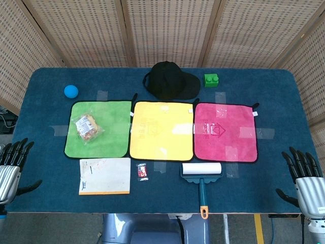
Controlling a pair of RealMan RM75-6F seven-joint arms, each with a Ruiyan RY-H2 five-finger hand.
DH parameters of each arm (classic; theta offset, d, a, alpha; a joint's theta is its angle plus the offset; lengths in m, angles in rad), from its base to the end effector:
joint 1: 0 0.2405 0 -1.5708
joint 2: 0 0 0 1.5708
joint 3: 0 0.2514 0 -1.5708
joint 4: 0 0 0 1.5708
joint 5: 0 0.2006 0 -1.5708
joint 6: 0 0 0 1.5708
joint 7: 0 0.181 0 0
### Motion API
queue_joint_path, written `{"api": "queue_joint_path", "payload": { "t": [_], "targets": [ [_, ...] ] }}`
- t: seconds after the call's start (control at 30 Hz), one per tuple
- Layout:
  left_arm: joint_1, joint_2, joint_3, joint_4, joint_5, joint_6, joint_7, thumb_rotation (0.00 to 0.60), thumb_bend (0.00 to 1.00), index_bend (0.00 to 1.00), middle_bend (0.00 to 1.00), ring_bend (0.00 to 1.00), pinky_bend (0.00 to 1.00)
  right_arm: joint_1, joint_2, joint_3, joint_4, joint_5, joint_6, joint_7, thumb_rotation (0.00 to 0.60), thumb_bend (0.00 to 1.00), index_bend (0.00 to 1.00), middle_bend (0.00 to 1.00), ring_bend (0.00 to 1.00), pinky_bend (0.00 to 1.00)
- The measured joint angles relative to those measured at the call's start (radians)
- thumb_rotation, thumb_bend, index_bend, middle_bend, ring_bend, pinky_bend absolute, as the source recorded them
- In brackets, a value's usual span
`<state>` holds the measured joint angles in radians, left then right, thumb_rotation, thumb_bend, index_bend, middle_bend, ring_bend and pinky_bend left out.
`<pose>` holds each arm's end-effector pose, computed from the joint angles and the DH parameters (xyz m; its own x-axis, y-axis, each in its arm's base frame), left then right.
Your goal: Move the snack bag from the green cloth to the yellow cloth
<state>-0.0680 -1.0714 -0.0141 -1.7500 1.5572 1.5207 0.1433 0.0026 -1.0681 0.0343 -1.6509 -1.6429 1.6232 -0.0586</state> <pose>-0.2746 0.2028 0.1649 0.4478 0.0070 0.8941 0.8929 -0.0550 -0.4468 -0.2833 -0.1874 0.1875 0.4573 0.0918 0.8846 -0.8830 -0.0718 0.4639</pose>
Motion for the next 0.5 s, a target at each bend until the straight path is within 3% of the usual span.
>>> {"api": "queue_joint_path", "payload": {
  "t": [0.2,0.23,0.3,0.33,0.37,0.5],
  "targets": [
    [-0.006,-0.003,-0.002,0.005,-0.01,-0.017,-0.01,0.6,0.02,0.0,0.0,0.0,0.0,-0.001,0.003,-0.002,-0.002,0.003,-0.004,0.015,0.6,0.0,0.0,0.0,0.0,0.0],
    [-0.01,-0.005,-0.002,0.009,-0.011,-0.024,-0.018,0.6,0.08,0.0,0.0,0.0,0.0,-0.001,0.004,-0.002,-0.003,0.004,-0.006,0.018,0.6,0.0,0.0,0.0,0.0,0.0],
    [-0.021,-0.008,-0.005,0.018,-0.016,-0.045,-0.045,0.6,0.49,0.0,0.0,0.0,0.0,-0.001,0.006,-0.003,-0.005,0.005,-0.007,0.022,0.6,0.0,0.0,0.0,0.0,0.0],
    [-0.027,-0.01,-0.007,0.023,-0.019,-0.057,-0.061,0.6,0.78,0.0,0.0,0.0,0.0,0.0,0.007,-0.002,-0.006,0.006,-0.007,0.024,0.6,0.0,0.0,0.0,0.0,0.0],
    [-0.038,-0.013,-0.011,0.031,-0.025,-0.076,-0.082,0.6,0.95,0.0,0.0,0.0,0.0,0.0,0.008,-0.001,-0.006,0.008,-0.007,0.026,0.6,0.0,0.0,0.0,0.0,0.0],
    [-0.092,-0.035,-0.034,0.082,-0.064,-0.171,-0.166,0.6,1.0,0.0,0.0,0.0,0.0,0.003,0.01,0.002,-0.007,0.019,-0.018,0.032,0.6,0.0,0.0,0.0,0.0,0.0]
  ]
}}
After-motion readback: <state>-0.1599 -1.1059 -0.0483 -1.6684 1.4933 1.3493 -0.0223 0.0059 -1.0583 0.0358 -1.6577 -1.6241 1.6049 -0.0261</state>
